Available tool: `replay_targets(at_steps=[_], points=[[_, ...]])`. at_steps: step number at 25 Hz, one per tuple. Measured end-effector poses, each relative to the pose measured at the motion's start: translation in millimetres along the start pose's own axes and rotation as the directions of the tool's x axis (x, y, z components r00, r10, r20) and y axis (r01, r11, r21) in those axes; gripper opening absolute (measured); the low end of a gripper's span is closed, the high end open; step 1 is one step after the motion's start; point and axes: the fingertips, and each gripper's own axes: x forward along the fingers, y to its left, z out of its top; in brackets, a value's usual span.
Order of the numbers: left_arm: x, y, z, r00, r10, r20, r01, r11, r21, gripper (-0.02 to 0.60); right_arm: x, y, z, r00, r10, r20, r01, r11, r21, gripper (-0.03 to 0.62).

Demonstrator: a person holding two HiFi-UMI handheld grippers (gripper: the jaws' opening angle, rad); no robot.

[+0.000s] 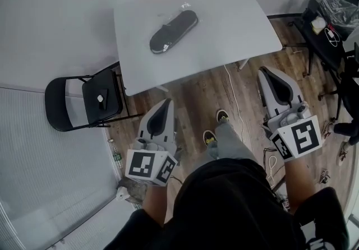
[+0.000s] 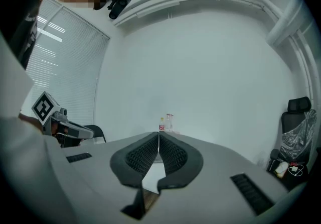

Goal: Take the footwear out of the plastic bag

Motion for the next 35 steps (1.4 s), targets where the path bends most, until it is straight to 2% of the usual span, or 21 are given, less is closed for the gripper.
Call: replay_targets(at_steps=[6, 12, 23, 35], points=[[26.3, 18.0, 6.9, 1.000, 0.003, -0.007, -0.003, 1.000, 0.009, 0.023, 28.0, -27.7, 7.7, 1.000, -0.007, 0.013, 0.008, 0.999, -0.047, 0.020], [73.0, 15.1, 10.6, 1.000, -0.006, -0.017, 0.006, 1.000, 0.021, 0.023, 49.2, -75.1, 8.1, 1.000, -0.012, 0.005, 0.012, 0.997, -0.075, 0.020], [181.5, 36.4, 26.5, 0.997, -0.013, -0.074, 0.015, 0.999, 0.028, 0.023, 128.3, -141.2, -22.3, 0.999, 0.019, -0.048, -0.021, 0.999, -0.044, 0.020], [235.1, 54.0, 54.9, 0.994, 0.048, -0.103, -0.039, 0.996, 0.082, 0.023, 183.5, -179.5, -28.4, 0.996, 0.087, -0.029, -0.086, 0.996, 0.019, 0.020]])
